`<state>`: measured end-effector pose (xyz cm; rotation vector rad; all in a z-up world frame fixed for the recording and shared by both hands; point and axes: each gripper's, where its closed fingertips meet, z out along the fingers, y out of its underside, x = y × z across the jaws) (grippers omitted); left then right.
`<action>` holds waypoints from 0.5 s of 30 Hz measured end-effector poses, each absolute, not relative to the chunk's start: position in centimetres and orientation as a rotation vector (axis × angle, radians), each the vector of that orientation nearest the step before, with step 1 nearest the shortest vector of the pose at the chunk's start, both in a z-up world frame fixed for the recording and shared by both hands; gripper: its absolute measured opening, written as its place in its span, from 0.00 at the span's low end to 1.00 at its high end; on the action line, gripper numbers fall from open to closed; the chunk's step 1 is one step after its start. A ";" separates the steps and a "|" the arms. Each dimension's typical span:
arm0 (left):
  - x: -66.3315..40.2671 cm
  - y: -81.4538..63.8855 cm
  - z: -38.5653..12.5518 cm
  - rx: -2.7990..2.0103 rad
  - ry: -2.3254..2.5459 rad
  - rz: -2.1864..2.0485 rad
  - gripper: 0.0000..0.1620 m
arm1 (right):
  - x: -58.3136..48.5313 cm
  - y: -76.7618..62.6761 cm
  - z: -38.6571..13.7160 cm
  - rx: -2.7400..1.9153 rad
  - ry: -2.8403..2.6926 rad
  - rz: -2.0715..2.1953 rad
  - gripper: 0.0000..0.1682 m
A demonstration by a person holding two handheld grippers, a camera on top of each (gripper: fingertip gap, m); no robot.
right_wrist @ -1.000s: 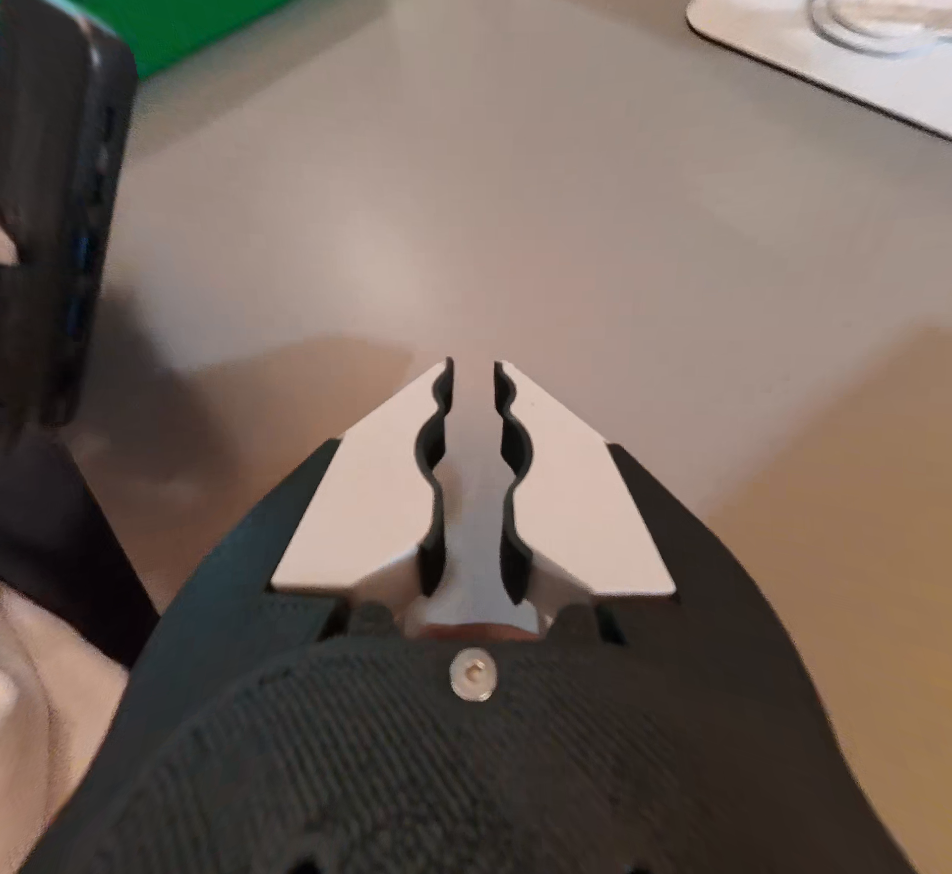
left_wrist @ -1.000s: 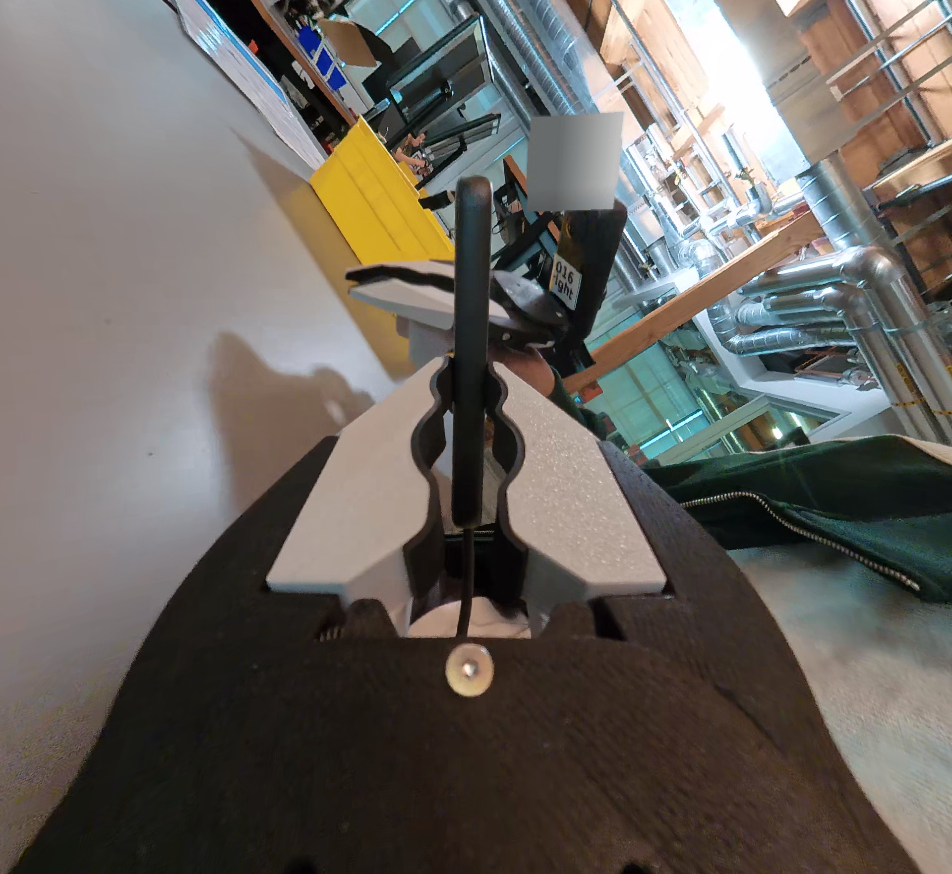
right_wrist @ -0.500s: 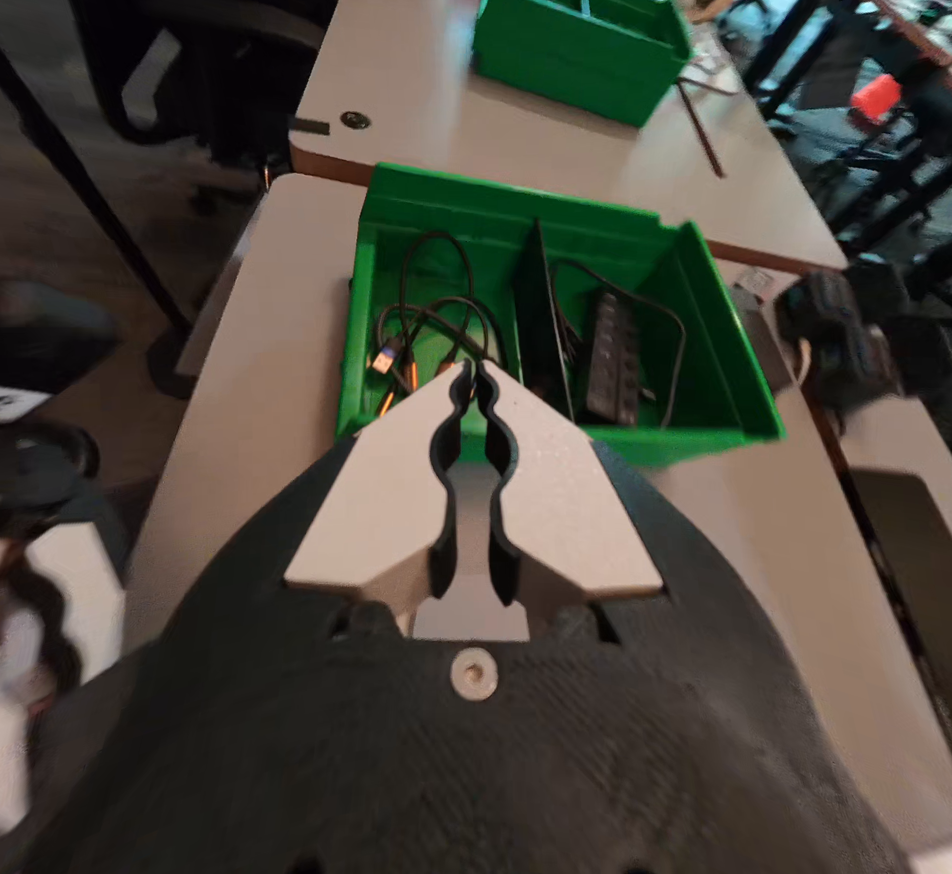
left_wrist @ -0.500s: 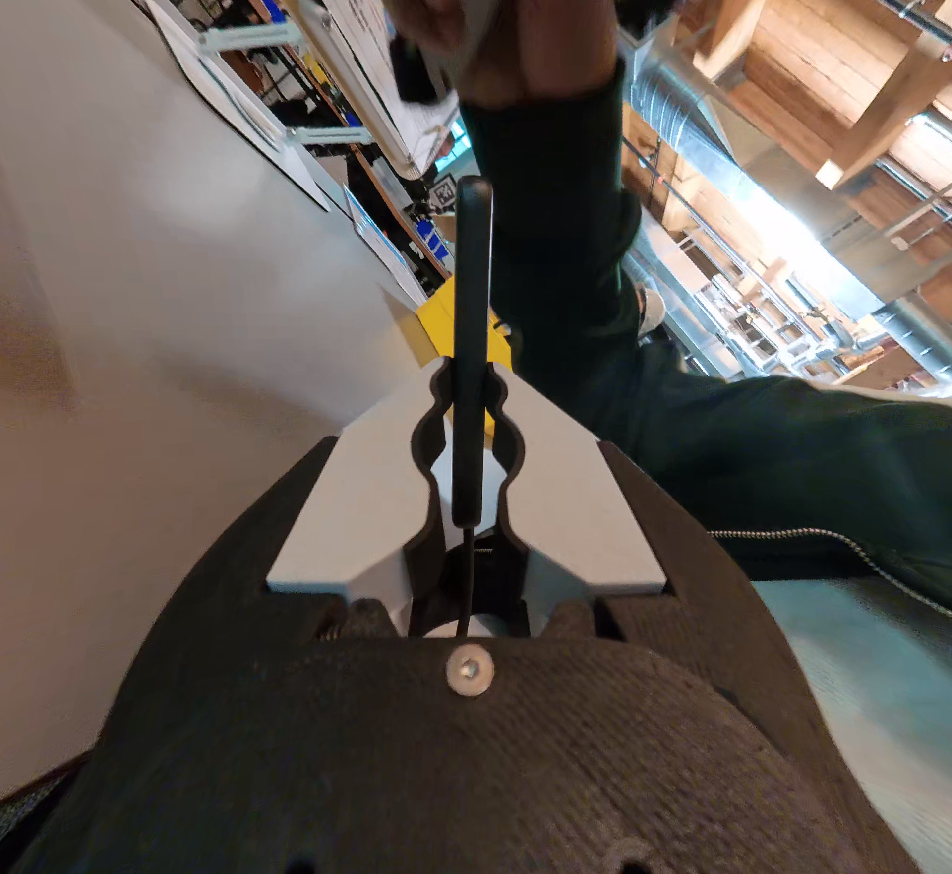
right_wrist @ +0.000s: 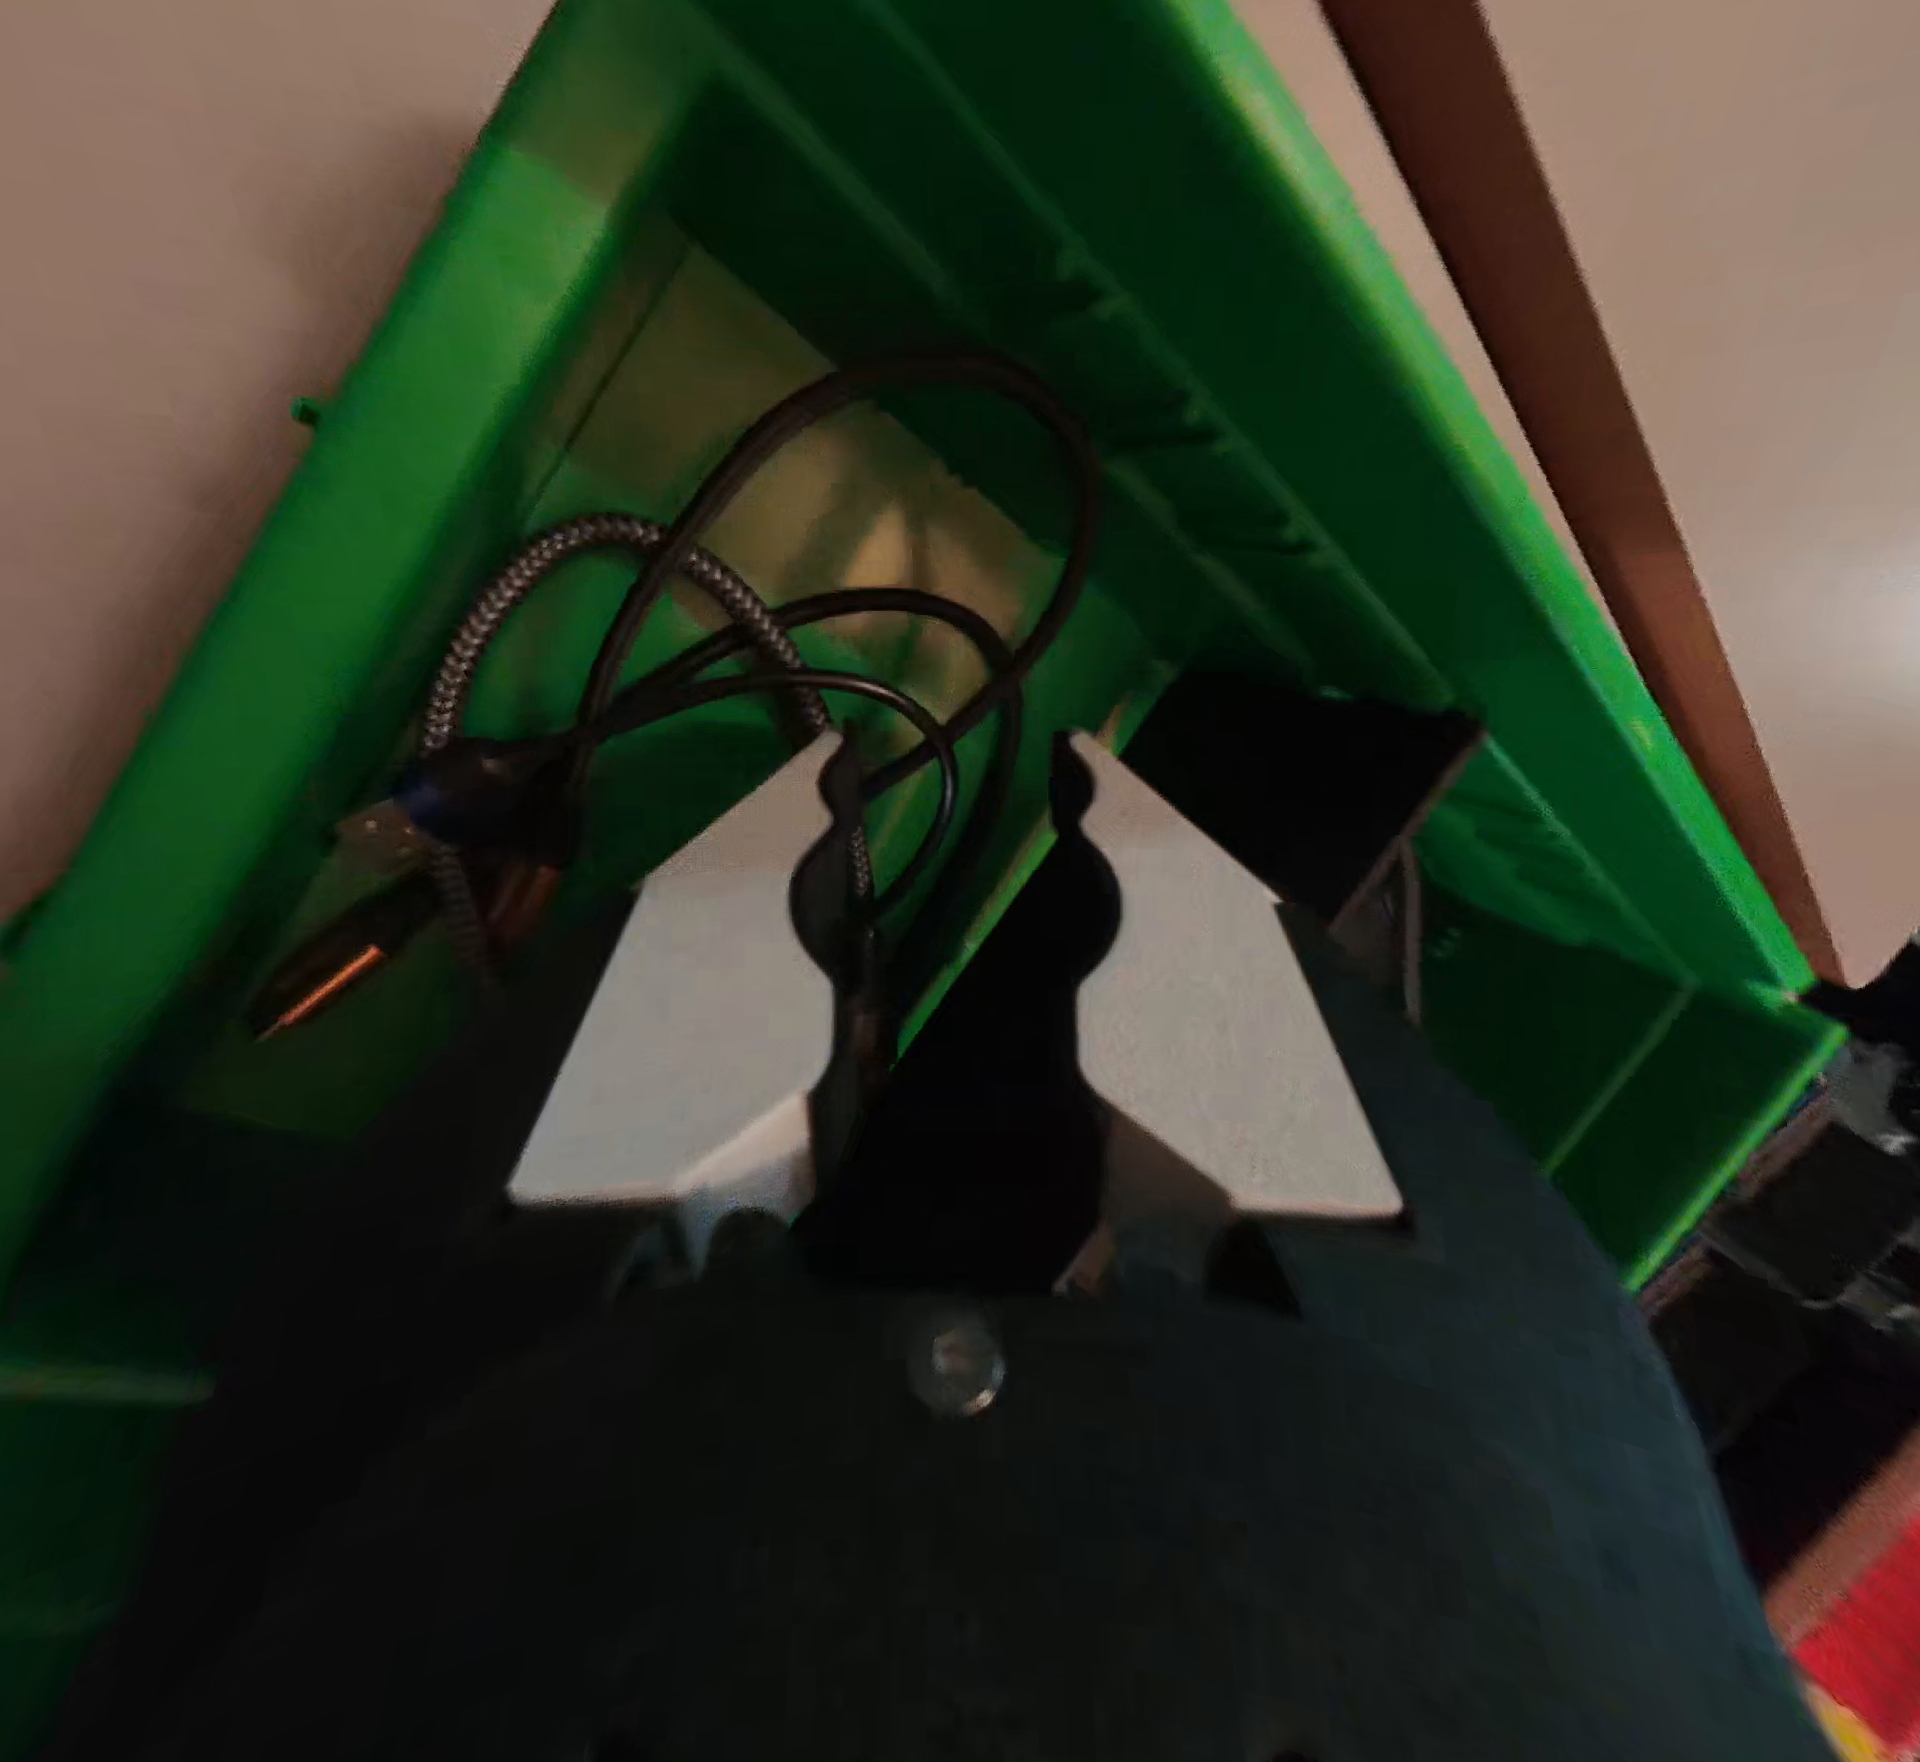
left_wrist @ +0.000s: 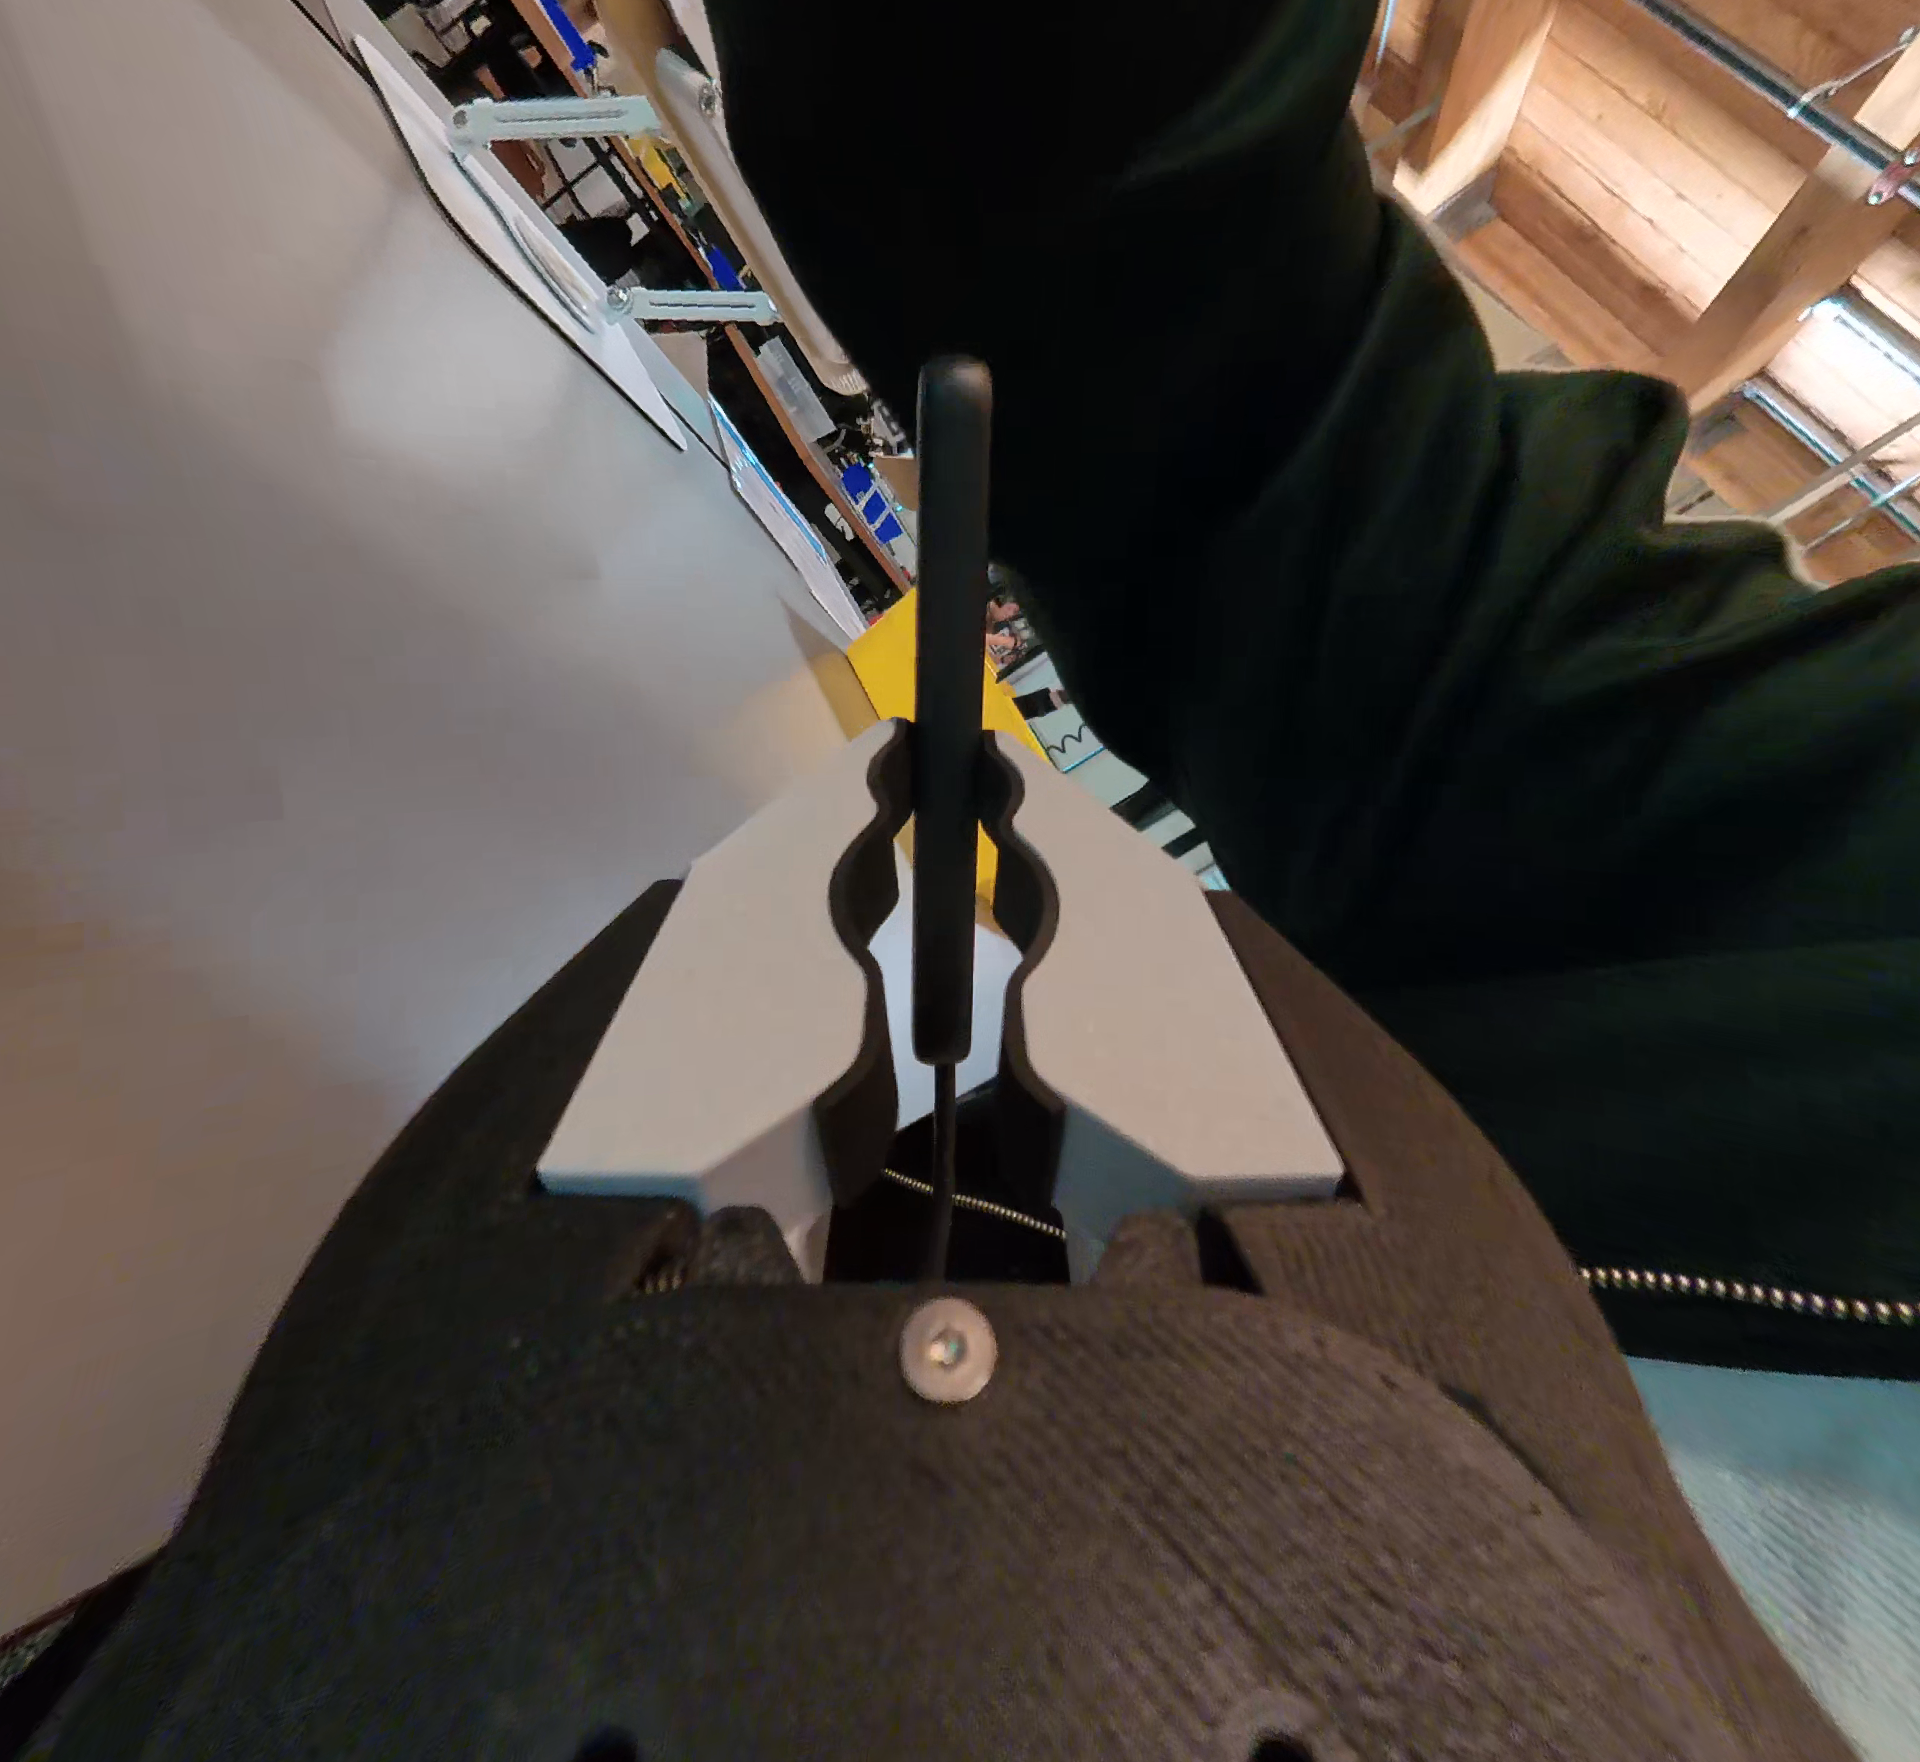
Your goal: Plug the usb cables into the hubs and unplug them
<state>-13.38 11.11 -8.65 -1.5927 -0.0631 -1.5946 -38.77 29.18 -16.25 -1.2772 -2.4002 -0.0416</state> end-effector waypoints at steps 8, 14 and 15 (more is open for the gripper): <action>-12.8 10.8 -8.6 -1.601 -0.040 -1.616 0.05 | -37.0 30.4 -9.6 -1.289 -2.172 0.010 0.02; -12.7 10.6 -8.5 -1.599 -0.035 -1.618 0.05 | -27.3 29.5 0.0 -1.466 -1.683 0.301 0.01; -12.5 10.6 -8.6 -1.602 -0.026 -1.620 0.05 | -24.6 29.1 0.8 -1.511 -1.589 0.354 0.01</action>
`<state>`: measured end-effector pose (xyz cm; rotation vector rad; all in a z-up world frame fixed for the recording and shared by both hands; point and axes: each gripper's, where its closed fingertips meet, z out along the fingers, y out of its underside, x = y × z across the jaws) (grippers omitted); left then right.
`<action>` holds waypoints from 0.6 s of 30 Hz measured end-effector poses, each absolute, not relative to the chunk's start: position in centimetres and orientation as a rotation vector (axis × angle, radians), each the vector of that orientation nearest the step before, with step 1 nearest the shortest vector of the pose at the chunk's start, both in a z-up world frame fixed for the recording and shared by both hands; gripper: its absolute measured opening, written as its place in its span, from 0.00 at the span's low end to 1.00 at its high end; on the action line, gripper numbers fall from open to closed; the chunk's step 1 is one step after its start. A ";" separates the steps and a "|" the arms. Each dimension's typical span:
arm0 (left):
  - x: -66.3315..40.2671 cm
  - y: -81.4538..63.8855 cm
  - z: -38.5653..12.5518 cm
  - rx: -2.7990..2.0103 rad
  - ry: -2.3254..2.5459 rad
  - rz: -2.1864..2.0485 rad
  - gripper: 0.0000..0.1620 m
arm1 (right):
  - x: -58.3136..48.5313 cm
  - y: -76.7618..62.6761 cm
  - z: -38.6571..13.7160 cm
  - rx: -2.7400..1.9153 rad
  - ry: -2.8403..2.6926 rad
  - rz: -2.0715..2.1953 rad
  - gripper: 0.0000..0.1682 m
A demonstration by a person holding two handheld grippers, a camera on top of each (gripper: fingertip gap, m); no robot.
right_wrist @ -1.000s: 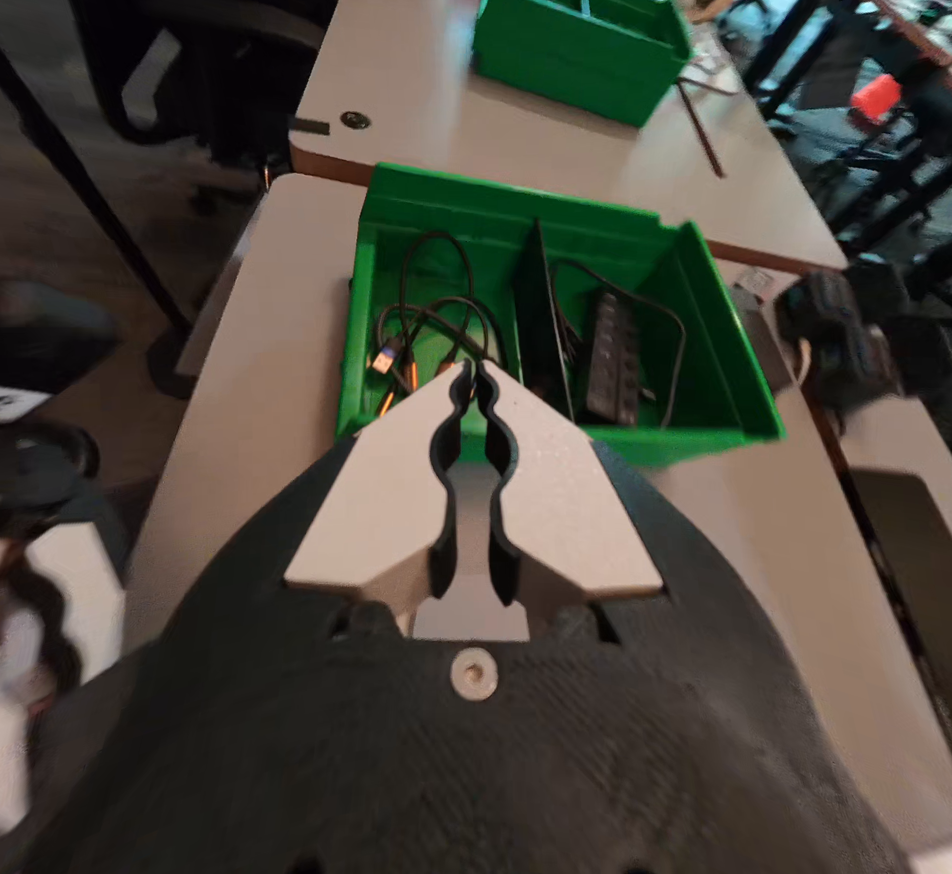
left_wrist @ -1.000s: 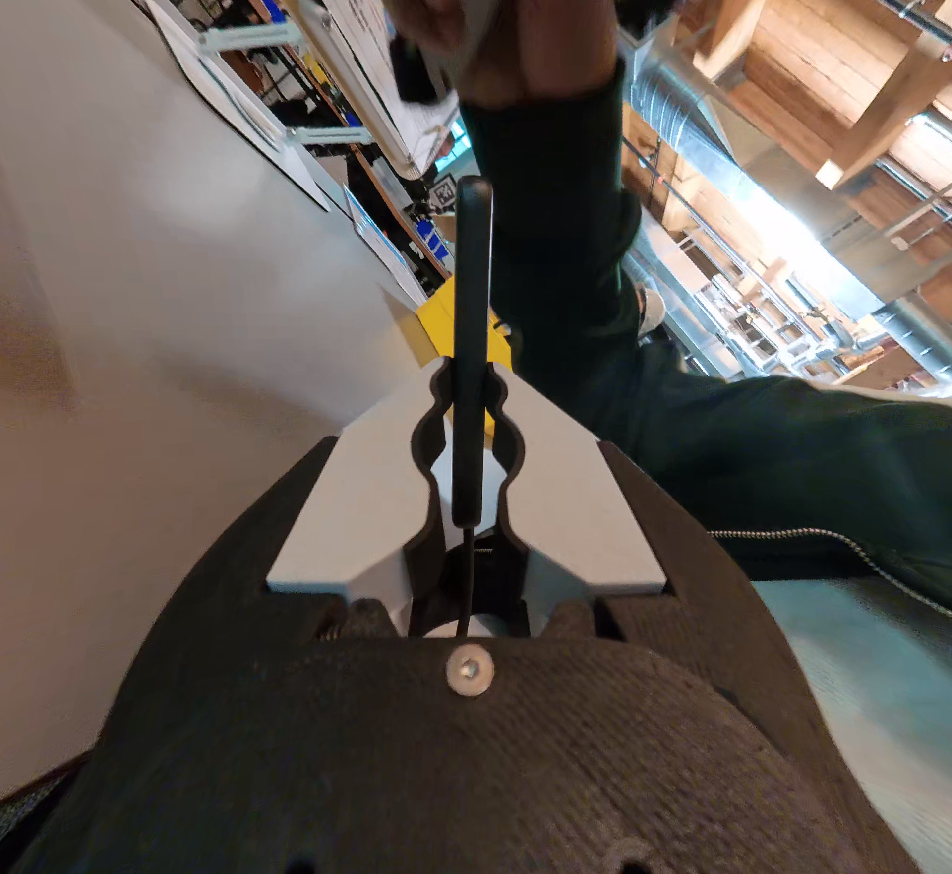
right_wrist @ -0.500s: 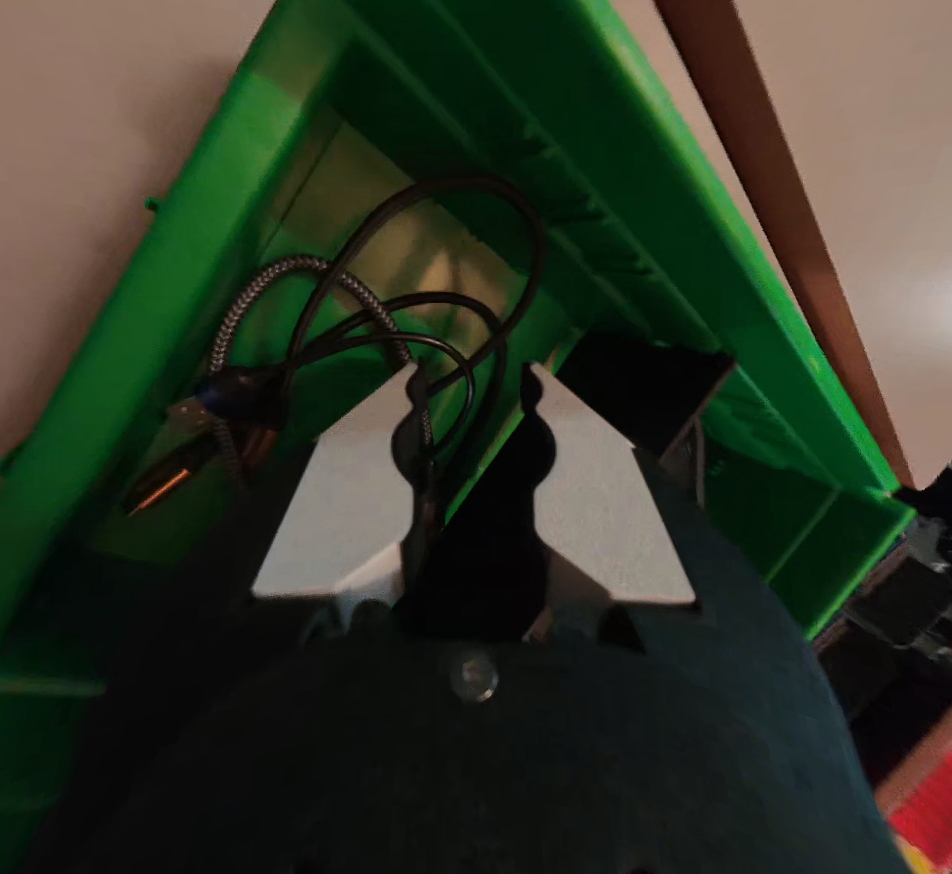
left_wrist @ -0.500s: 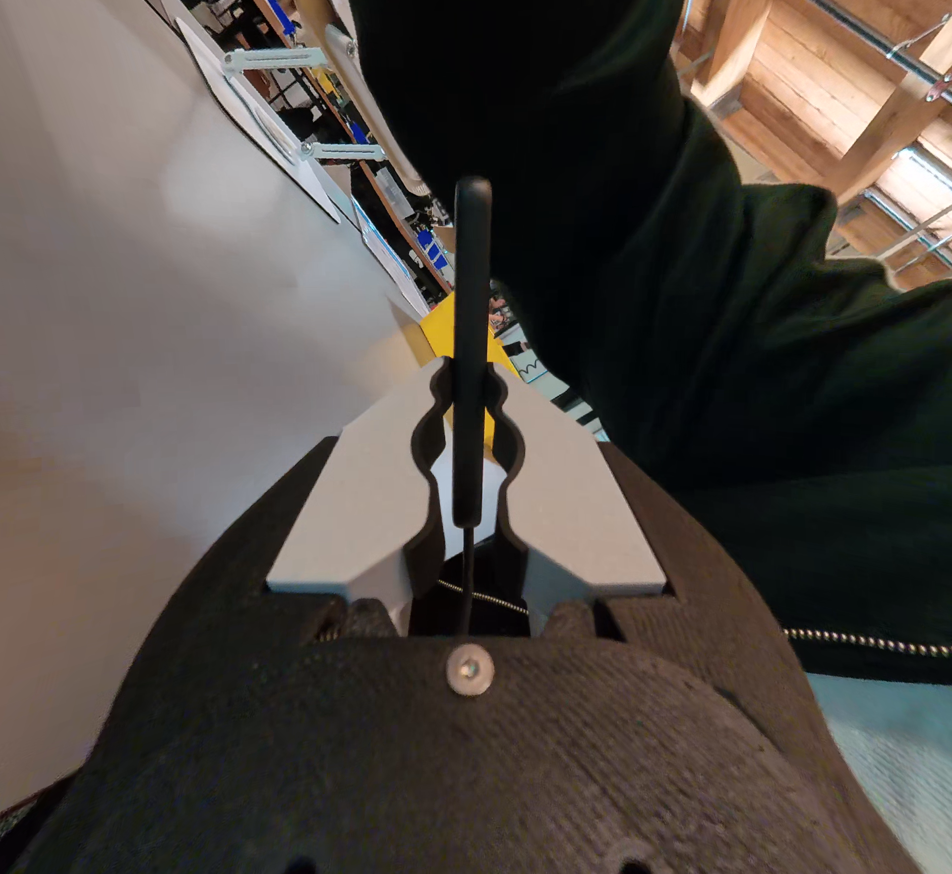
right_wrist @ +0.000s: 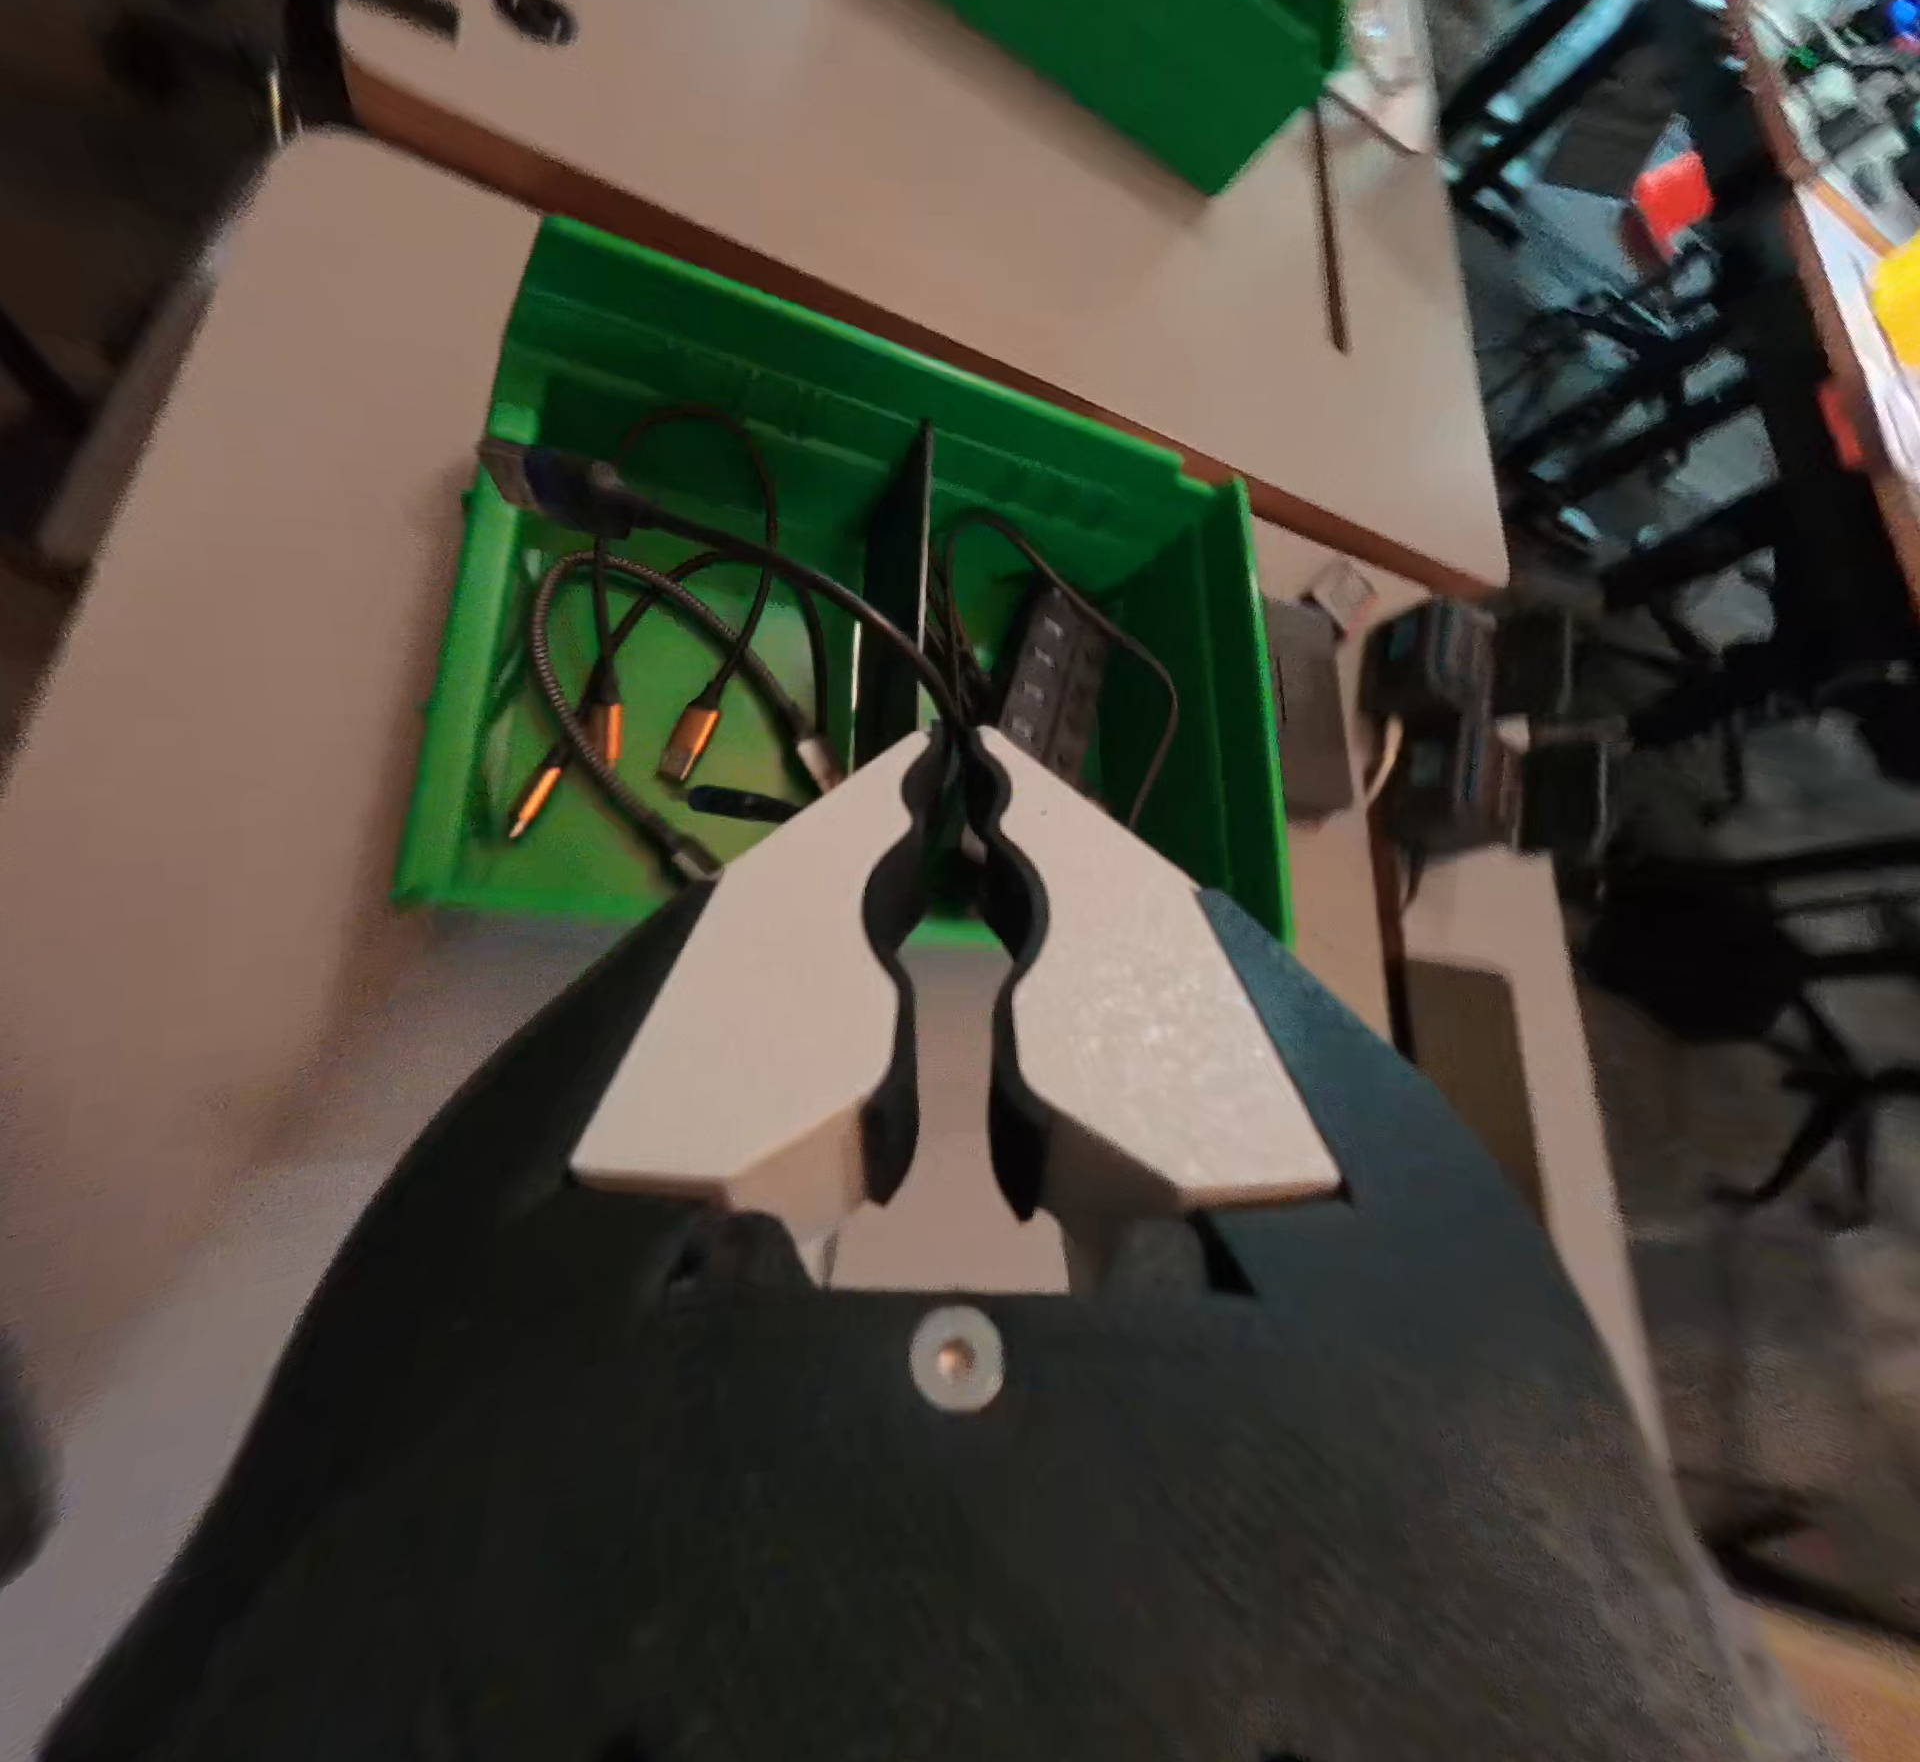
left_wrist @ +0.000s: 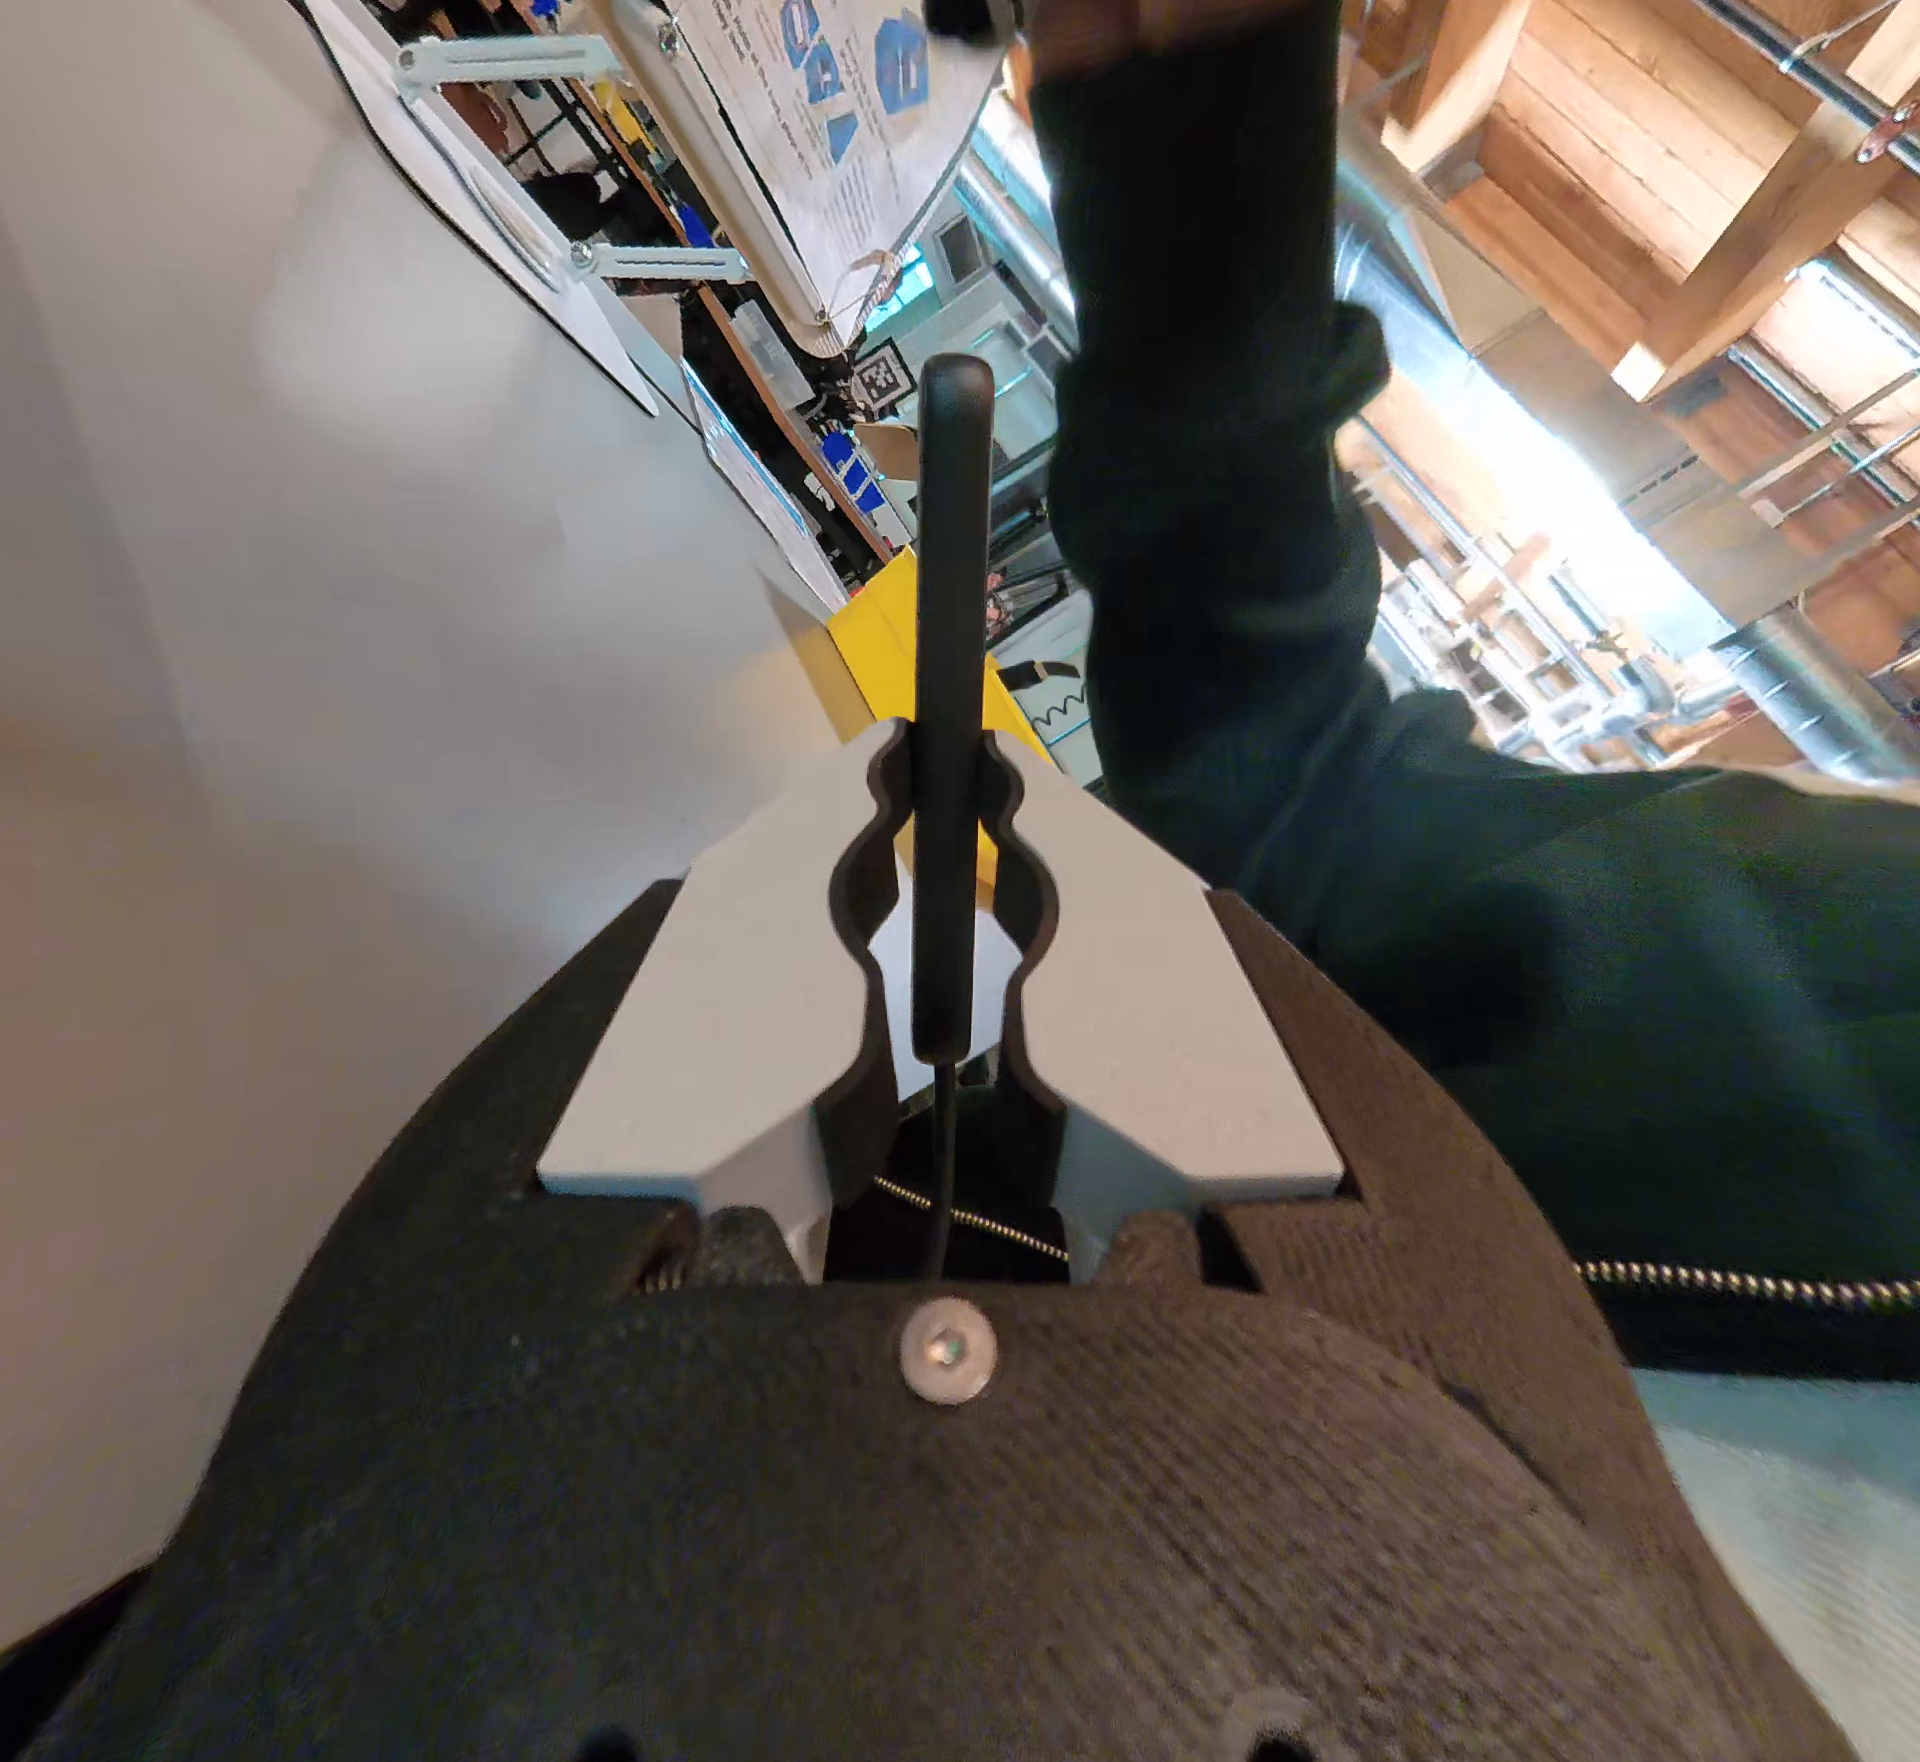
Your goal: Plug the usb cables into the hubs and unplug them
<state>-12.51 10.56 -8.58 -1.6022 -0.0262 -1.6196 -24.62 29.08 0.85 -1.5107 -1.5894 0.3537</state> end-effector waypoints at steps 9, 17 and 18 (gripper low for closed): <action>-10.9 9.9 -9.0 -1.592 -0.037 -1.769 0.05 | 3.2 21.4 -10.6 -2.091 -0.669 0.446 0.01; -5.0 10.9 -6.5 -1.531 0.206 -1.711 0.05 | 16.4 16.1 -16.2 -2.221 -0.314 0.180 0.02; -3.8 11.0 -6.3 -1.530 0.261 -1.708 0.05 | 16.9 15.4 -16.8 -2.247 -0.293 0.229 0.02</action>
